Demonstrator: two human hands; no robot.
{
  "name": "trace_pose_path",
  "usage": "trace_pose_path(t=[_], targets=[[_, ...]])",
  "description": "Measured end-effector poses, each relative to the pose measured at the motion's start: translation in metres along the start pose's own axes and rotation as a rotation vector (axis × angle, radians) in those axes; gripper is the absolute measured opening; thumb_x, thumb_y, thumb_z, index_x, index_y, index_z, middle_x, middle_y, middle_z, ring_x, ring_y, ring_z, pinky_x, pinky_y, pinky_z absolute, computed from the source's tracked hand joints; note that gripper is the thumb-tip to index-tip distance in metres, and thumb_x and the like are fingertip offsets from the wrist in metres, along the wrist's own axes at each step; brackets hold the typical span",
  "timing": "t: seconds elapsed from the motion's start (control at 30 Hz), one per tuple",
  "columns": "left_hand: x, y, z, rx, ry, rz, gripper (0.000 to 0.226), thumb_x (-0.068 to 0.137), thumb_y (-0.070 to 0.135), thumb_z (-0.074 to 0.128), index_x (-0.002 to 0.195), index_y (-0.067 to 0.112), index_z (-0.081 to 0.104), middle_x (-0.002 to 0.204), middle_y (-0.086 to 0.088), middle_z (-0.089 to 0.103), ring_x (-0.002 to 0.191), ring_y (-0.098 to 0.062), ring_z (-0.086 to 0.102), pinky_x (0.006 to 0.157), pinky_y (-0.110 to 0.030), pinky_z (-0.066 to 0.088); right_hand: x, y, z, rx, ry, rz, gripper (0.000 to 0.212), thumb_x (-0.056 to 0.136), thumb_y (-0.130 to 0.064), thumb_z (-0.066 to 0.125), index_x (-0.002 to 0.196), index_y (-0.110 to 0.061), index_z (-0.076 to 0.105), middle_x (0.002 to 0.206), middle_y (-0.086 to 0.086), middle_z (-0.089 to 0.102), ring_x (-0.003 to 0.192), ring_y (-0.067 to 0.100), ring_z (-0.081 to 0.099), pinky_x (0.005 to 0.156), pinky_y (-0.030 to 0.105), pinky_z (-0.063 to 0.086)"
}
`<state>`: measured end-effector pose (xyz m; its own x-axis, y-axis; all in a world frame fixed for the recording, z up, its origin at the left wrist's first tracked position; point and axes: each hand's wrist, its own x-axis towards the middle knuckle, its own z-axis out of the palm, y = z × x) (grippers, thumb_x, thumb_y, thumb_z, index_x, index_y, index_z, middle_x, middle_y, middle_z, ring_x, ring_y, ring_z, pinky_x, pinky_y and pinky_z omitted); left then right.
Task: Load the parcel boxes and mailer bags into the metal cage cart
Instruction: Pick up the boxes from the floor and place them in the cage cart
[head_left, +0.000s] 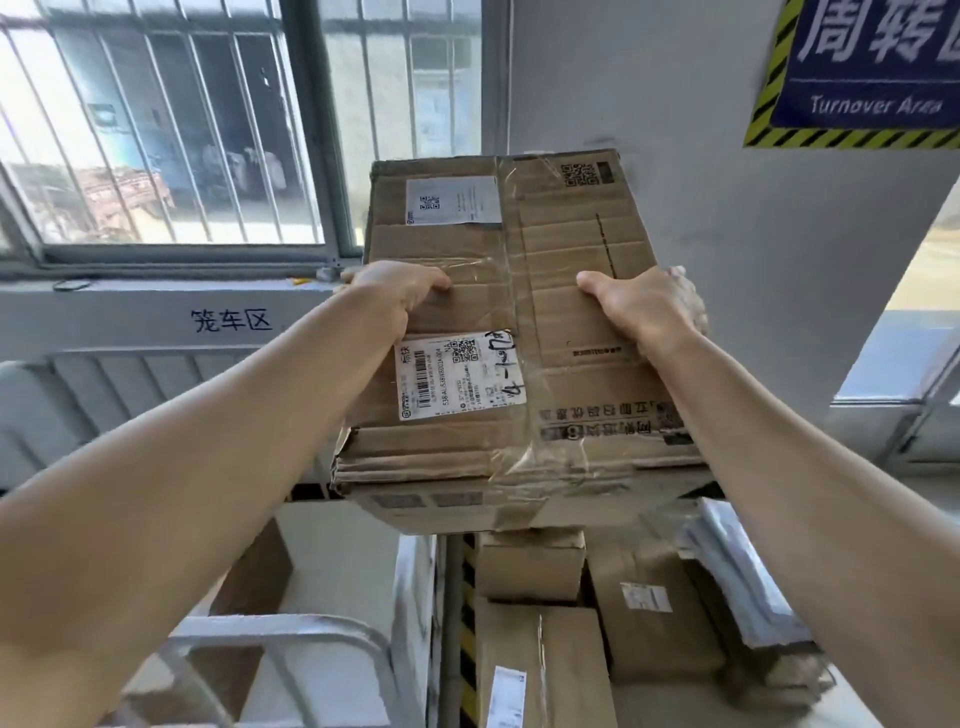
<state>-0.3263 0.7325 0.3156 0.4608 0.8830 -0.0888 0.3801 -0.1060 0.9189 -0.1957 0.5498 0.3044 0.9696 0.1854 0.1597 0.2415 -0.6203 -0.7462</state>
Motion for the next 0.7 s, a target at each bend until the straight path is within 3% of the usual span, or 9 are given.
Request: trace_pose_path(t=[0.03,0.13,0.23,0.3,0.33,0.43,0.57,0.63,0.7], targets=[[0.010,-0.005,-0.020,-0.028,-0.027,0.003,0.062,0.079,0.033,0.075,0.131,0.007,0.051,0.137,-0.010,0.048,0.117,-0.024,0.048,0.104,-0.036,0.042,-0.004,-0.016,0.015,0.014,-0.019,-0.023,0.108,0.070,-0.072,0.062,0.145,0.000,0.032,0.141,0.014,0.047,0.128,0.034,0.046,0.106,0.044,0.039],[0.045,-0.029,-0.091,-0.003,0.072,-0.045,0.078,0.062,0.034,0.084,0.127,0.008,0.052,0.130,-0.010,0.049,0.106,-0.022,0.051,0.095,-0.039,0.048,-0.020,-0.067,0.077,0.039,-0.090,-0.098,0.099,0.069,-0.073,0.061,0.138,-0.004,0.046,0.138,0.012,0.051,0.124,0.033,0.049,0.102,0.045,0.043],[0.078,-0.051,-0.149,0.027,0.087,-0.043,0.057,0.081,0.023,0.074,0.130,0.006,0.051,0.111,-0.008,0.055,0.093,-0.019,0.051,0.104,-0.038,0.043,-0.036,-0.110,0.140,0.074,-0.163,-0.102,0.096,0.062,-0.077,0.061,0.129,-0.008,0.055,0.130,0.009,0.058,0.118,0.032,0.054,0.099,0.043,0.046],[0.098,-0.068,-0.181,0.080,0.159,-0.052,0.036,0.079,0.026,0.075,0.109,0.013,0.058,0.119,-0.010,0.058,0.104,-0.020,0.054,0.101,-0.038,0.046,-0.045,-0.131,0.182,0.095,-0.204,-0.090,0.092,0.059,-0.077,0.061,0.124,-0.011,0.058,0.123,0.008,0.062,0.114,0.031,0.057,0.097,0.042,0.047],[0.107,-0.077,-0.195,0.111,0.183,-0.063,0.037,0.074,0.029,0.078,0.100,0.014,0.058,0.118,-0.009,0.059,0.107,-0.022,0.056,0.097,-0.039,0.049,-0.048,-0.138,0.201,0.099,-0.225,-0.087,0.088,0.063,-0.075,0.062,0.122,-0.011,0.059,0.122,0.008,0.062,0.113,0.031,0.057,0.097,0.041,0.047],[0.138,-0.101,-0.222,0.160,0.205,-0.119,0.050,0.060,0.032,0.082,0.098,0.010,0.060,0.112,-0.007,0.059,0.107,-0.025,0.059,0.092,-0.039,0.053,-0.057,-0.153,0.250,0.091,-0.286,-0.056,0.085,0.067,-0.073,0.061,0.123,-0.009,0.058,0.123,0.008,0.062,0.114,0.031,0.057,0.096,0.038,0.047],[0.178,-0.133,-0.236,0.198,0.225,-0.163,0.056,0.065,0.029,0.082,0.111,0.006,0.060,0.106,-0.008,0.051,0.100,-0.023,0.055,0.080,-0.032,0.054,-0.058,-0.157,0.304,0.071,-0.359,0.012,0.097,0.057,-0.078,0.059,0.124,-0.007,0.057,0.123,0.009,0.063,0.112,0.031,0.059,0.096,0.040,0.048],[0.197,-0.153,-0.233,0.200,0.205,-0.214,0.064,0.067,0.033,0.081,0.118,0.004,0.057,0.115,-0.011,0.051,0.103,-0.024,0.052,0.075,-0.029,0.049,-0.053,-0.153,0.330,0.033,-0.381,0.027,0.098,0.058,-0.079,0.059,0.124,-0.006,0.057,0.124,0.010,0.063,0.114,0.031,0.058,0.097,0.038,0.047],[0.210,-0.172,-0.226,0.224,0.171,-0.278,0.086,0.059,0.039,0.081,0.131,0.002,0.050,0.133,-0.014,0.045,0.118,-0.029,0.048,0.086,-0.031,0.047,-0.049,-0.146,0.353,0.003,-0.404,0.032,0.099,0.059,-0.078,0.060,0.127,-0.005,0.054,0.127,0.012,0.061,0.116,0.031,0.057,0.096,0.037,0.046]])
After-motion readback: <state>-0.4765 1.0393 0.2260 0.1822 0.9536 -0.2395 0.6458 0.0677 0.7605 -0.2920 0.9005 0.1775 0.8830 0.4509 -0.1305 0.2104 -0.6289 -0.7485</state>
